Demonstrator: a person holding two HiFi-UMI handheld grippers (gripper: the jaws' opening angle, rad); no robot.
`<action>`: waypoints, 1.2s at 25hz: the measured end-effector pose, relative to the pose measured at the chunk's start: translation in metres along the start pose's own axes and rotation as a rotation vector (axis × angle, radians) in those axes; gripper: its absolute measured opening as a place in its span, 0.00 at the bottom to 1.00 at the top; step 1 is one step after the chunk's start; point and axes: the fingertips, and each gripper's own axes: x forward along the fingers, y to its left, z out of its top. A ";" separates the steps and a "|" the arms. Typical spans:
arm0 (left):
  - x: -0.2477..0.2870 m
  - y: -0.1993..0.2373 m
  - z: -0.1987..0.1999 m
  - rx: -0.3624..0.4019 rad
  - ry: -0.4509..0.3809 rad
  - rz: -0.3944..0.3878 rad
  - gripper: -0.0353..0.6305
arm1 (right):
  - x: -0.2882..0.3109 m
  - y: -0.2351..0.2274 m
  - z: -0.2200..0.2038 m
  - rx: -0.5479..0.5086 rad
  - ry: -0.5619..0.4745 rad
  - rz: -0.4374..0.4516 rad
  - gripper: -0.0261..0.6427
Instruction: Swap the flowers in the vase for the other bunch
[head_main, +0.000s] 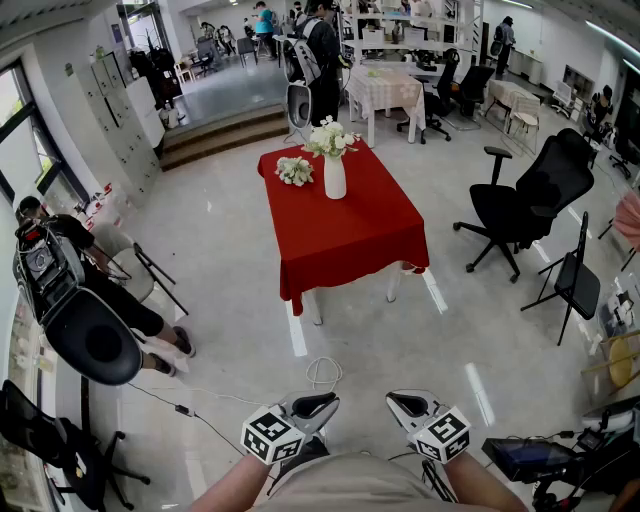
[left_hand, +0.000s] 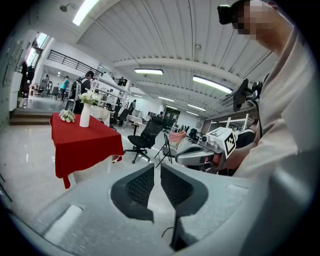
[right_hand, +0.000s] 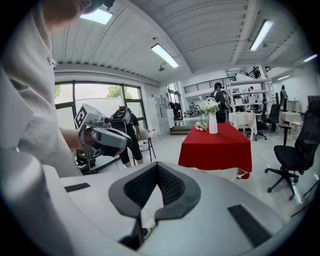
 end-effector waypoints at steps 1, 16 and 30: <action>0.001 0.004 0.002 0.003 -0.003 0.003 0.12 | 0.003 -0.003 0.002 -0.008 -0.002 0.000 0.06; -0.009 0.112 0.043 0.065 -0.018 -0.016 0.12 | 0.101 -0.033 0.065 -0.030 -0.033 -0.088 0.06; 0.026 0.220 0.088 0.045 -0.050 0.003 0.12 | 0.159 -0.132 0.112 -0.001 -0.061 -0.232 0.26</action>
